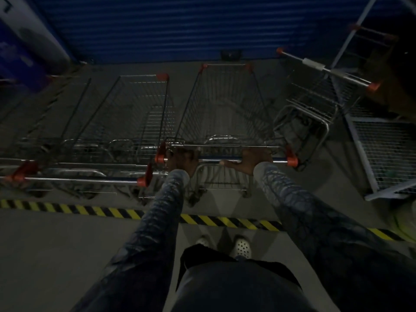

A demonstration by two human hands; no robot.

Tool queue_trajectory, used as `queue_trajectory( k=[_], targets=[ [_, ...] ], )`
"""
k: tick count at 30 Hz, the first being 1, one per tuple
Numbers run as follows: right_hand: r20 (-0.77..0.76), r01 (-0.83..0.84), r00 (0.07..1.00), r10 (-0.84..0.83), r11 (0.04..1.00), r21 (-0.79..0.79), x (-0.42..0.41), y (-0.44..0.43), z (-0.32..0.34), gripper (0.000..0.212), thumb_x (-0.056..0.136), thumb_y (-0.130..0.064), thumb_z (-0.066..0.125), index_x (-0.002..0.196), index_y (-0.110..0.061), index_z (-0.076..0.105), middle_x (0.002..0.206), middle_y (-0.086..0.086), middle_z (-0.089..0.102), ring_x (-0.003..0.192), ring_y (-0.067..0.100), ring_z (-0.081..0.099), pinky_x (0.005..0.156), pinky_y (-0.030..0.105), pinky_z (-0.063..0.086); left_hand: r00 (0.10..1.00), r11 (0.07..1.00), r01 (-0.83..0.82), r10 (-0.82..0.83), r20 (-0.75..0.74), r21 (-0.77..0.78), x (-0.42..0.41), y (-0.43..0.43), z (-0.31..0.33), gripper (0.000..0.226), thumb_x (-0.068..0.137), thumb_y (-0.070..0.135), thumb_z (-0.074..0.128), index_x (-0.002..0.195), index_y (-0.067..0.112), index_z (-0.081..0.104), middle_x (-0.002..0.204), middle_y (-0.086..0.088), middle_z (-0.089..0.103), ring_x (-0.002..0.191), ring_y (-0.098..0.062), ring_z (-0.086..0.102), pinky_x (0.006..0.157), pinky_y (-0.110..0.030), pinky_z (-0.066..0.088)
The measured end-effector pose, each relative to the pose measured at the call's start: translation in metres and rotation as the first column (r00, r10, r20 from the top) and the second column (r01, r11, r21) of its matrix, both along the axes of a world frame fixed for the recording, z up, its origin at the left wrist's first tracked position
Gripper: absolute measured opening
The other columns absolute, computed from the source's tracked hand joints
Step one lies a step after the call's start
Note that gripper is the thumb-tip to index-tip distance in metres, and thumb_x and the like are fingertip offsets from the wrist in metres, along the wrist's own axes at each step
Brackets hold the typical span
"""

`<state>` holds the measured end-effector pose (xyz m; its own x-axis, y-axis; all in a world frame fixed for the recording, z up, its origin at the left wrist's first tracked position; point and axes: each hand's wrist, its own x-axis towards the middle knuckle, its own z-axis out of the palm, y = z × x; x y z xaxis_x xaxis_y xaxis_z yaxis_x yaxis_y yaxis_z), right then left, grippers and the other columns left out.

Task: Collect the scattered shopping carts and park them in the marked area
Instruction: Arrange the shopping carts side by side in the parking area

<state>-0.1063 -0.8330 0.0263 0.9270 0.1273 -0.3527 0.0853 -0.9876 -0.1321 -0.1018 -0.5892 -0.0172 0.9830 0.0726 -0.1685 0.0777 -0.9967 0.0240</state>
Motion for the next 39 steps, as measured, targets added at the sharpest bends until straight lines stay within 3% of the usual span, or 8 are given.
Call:
queue_trajectory(
  k=[6,10,13,16,19,27,35,39],
  targets=[
    [-0.074,0.010,0.997,-0.010,1.000,0.002,-0.006,0.001,-0.011,0.120,0.063,-0.103,0.015,0.145,-0.023,0.048,0.149,0.010,0.048,0.134,0.032,0.047,0.111,0.050,0.035,0.999,0.994,-0.035,0.033,-0.021,-0.105,-0.013,-0.007,0.003,0.086,0.087,0.083,0.019,0.144,0.026,0.049,0.152,-0.008,0.042,0.143,-0.032,0.028,0.117,-0.051,0.006],
    [0.008,0.032,0.999,-0.032,0.999,-0.028,-0.014,0.022,-0.027,0.082,0.084,-0.086,0.021,0.151,-0.039,0.032,0.160,0.007,0.031,0.147,0.033,0.024,0.118,0.063,0.011,0.995,0.991,0.054,-0.064,-0.077,-0.124,-0.020,0.001,0.018,0.092,0.084,0.086,0.024,0.152,0.025,0.035,0.160,-0.008,0.029,0.148,-0.030,0.020,0.120,-0.050,0.004],
    [0.079,0.132,0.989,-0.128,0.990,-0.045,-0.029,0.040,-0.036,0.070,0.092,-0.075,0.024,0.151,-0.036,0.032,0.159,0.012,0.029,0.147,0.035,0.018,0.117,0.063,0.005,0.990,0.991,0.085,-0.095,-0.105,-0.100,-0.022,0.003,0.017,0.095,0.081,0.089,0.018,0.155,0.029,0.028,0.163,-0.005,0.022,0.149,-0.031,0.015,0.120,-0.053,0.002],
    [0.152,0.176,0.973,-0.173,0.984,-0.006,-0.038,0.046,-0.043,0.065,0.095,-0.068,0.030,0.146,-0.029,0.039,0.154,0.015,0.034,0.144,0.036,0.023,0.117,0.061,0.007,0.986,0.985,0.095,-0.113,-0.123,-0.142,-0.019,0.007,0.007,0.102,0.075,0.093,0.010,0.155,0.032,0.026,0.164,-0.002,0.019,0.150,-0.029,0.013,0.121,-0.054,0.000],
    [0.195,0.188,0.963,-0.184,0.982,0.000,-0.043,0.045,-0.047,0.067,0.094,-0.068,0.032,0.144,-0.025,0.042,0.151,0.015,0.039,0.141,0.036,0.028,0.117,0.060,0.009,0.988,0.982,0.087,-0.107,-0.111,-0.166,-0.023,0.006,0.002,0.103,0.077,0.093,0.015,0.156,0.027,0.026,0.163,-0.003,0.021,0.150,-0.030,0.014,0.121,-0.054,0.004],
    [0.202,0.201,0.960,-0.195,0.980,-0.008,-0.058,0.043,-0.046,0.066,0.096,-0.068,0.030,0.143,-0.023,0.041,0.151,0.015,0.034,0.141,0.035,0.023,0.115,0.055,0.005,0.990,0.989,0.140,-0.139,0.026,-0.055,-0.044,0.007,0.000,0.102,0.078,0.092,0.013,0.142,0.022,0.049,0.150,-0.005,0.046,0.140,-0.029,0.036,0.116,-0.051,0.020],
    [0.234,0.222,0.946,-0.222,0.975,0.027,-0.069,0.040,-0.050,0.077,0.085,-0.074,0.019,0.137,-0.025,0.048,0.145,0.015,0.037,0.134,0.036,0.026,0.112,0.053,0.012,0.986,0.986,0.162,-0.160,0.050,-0.045,-0.057,0.008,-0.002,0.104,0.078,0.093,0.010,0.140,0.021,0.054,0.146,-0.009,0.051,0.138,-0.030,0.041,0.117,-0.052,0.014],
    [0.222,0.235,0.947,-0.234,0.972,0.024,-0.069,0.042,-0.050,0.073,0.087,-0.074,0.025,0.136,-0.025,0.048,0.147,0.015,0.036,0.136,0.037,0.026,0.112,0.053,0.012,0.983,0.984,0.176,-0.174,0.060,-0.028,-0.059,0.008,0.003,0.105,0.079,0.092,0.010,0.142,0.019,0.051,0.147,-0.009,0.049,0.137,-0.030,0.042,0.117,-0.053,0.015]
  ],
)
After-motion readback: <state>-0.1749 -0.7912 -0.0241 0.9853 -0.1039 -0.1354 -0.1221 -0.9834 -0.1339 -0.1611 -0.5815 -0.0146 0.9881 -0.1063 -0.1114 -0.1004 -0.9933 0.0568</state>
